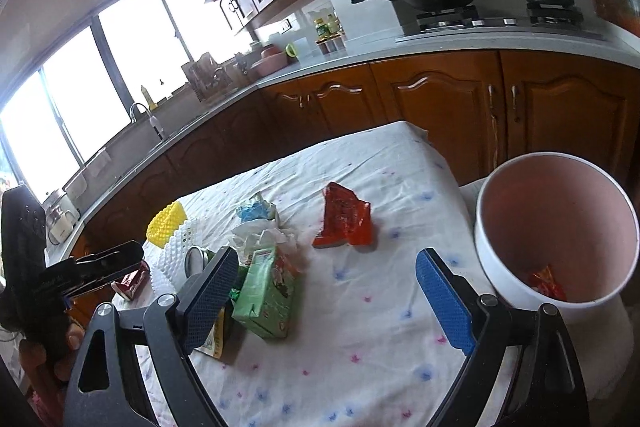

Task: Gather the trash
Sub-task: 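Move both tools back over the table toward the white foam net, then grasp the white foam net with the left tool while the right grasps the red wrapper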

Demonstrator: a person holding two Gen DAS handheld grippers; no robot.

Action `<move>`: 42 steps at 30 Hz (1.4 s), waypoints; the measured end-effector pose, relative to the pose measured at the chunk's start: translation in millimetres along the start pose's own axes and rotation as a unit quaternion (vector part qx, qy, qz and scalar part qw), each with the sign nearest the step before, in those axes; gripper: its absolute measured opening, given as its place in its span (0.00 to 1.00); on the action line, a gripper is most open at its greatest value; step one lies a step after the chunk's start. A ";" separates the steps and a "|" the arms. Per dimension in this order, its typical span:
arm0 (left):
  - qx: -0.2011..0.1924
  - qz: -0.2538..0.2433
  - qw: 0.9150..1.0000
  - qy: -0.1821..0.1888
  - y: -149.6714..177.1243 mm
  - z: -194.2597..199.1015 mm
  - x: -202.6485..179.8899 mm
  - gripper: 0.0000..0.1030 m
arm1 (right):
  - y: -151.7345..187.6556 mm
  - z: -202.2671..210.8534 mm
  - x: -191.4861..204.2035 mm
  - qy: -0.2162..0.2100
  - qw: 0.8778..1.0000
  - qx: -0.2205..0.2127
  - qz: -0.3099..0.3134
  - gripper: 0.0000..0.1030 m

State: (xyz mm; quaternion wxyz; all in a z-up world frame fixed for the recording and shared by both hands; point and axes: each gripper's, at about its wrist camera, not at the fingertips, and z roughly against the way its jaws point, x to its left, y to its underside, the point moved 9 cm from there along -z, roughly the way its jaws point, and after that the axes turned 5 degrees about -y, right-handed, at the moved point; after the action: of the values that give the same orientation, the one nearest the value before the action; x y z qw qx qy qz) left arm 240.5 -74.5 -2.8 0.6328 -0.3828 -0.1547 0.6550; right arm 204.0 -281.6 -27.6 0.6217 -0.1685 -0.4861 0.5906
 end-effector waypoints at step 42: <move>0.043 -0.028 0.999 -0.017 -25.0 -43.9 33.4 0.07 | -20.0 -87.4 -13.4 0.026 0.998 0.052 0.023 0.15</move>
State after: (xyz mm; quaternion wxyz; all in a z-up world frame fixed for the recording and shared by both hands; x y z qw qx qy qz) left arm 292.1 -51.4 -24.7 0.6640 -0.3396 -0.1473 0.6496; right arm 287.9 -266.6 -58.5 0.6283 -0.1621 -0.4344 0.6247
